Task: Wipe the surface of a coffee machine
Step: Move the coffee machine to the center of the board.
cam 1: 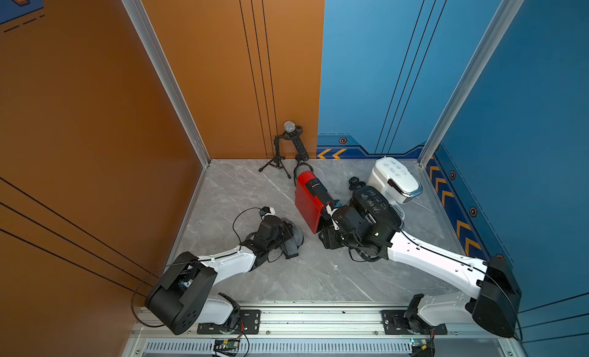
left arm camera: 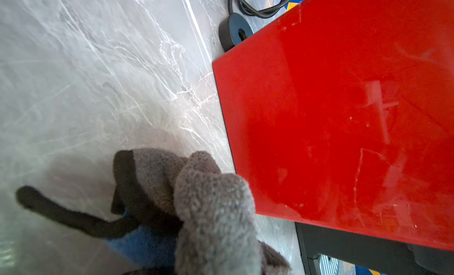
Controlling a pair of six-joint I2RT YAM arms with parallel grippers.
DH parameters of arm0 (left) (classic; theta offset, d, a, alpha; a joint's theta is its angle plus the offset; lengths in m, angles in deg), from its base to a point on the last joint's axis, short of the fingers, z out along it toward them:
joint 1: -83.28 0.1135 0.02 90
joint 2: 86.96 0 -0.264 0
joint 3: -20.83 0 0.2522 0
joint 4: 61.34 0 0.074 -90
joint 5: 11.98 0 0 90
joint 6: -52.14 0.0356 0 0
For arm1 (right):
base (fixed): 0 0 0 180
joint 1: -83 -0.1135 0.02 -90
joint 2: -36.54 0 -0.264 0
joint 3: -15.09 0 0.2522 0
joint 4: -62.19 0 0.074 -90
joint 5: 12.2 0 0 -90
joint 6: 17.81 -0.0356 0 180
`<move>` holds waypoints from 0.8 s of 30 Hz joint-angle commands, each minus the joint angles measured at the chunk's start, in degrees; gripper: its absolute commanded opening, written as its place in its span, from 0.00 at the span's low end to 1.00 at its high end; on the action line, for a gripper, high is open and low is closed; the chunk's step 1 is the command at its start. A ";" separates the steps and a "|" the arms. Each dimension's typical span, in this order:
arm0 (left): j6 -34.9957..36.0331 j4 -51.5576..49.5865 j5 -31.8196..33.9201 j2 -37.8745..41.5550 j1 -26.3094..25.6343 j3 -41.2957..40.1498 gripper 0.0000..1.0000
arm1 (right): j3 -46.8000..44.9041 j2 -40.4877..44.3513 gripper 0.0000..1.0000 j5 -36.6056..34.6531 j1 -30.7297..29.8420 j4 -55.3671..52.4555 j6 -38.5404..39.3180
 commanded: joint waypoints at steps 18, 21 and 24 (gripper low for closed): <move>6.35 -21.65 -3.15 24.55 8.60 -7.62 0.00 | -7.06 -18.72 0.48 -24.26 -3.14 44.43 -1.22; 8.07 -26.35 -3.96 26.95 9.84 -6.82 0.00 | -7.08 -22.18 0.42 -24.15 -3.05 49.33 0.86; 8.65 -28.40 -5.06 28.91 11.20 -7.17 0.00 | -6.14 -25.12 0.28 -24.05 -3.02 51.97 4.32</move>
